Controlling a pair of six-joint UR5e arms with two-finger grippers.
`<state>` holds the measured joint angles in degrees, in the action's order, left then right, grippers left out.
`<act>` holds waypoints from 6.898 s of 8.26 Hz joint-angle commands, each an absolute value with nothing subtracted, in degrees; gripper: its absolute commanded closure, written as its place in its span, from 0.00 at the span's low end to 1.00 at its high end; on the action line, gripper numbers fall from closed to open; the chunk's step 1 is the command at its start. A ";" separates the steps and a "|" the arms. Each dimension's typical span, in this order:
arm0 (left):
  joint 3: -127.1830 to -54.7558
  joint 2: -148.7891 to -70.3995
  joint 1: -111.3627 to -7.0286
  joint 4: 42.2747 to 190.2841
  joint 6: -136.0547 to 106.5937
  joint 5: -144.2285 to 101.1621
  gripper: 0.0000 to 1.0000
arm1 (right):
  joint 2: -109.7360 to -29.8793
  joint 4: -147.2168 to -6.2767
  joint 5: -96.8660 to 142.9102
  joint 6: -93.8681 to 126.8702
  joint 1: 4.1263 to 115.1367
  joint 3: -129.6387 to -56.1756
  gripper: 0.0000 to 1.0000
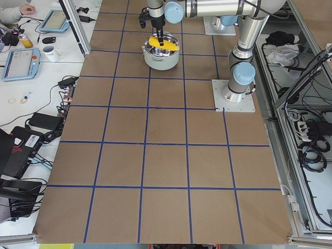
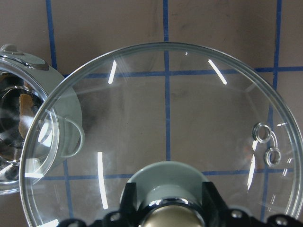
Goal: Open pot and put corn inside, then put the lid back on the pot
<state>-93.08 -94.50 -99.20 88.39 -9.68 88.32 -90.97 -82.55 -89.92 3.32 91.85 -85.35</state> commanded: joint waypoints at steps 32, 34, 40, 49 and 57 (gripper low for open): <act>-84.20 -92.47 -92.11 89.65 0.97 96.94 0.00 | -70.32 -105.11 -89.47 32.96 119.35 -84.29 0.74; -84.29 -93.07 -92.11 89.65 1.05 96.69 0.00 | -69.61 -105.12 -89.12 32.26 119.36 -84.46 0.74; -84.46 -93.34 -91.41 90.09 1.76 91.49 0.00 | -69.26 -105.21 -89.12 32.52 119.36 -84.99 0.74; -84.55 -93.52 -91.49 90.18 1.76 91.41 0.00 | -68.29 -108.28 -89.03 32.17 119.36 -85.17 0.74; -84.55 -93.60 -91.49 90.09 1.67 91.06 0.00 | -68.12 -108.19 -89.03 32.52 119.36 -85.25 0.67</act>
<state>-84.55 -93.60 -91.49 90.09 1.76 91.27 -68.17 -108.19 -89.03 32.36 119.36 -85.24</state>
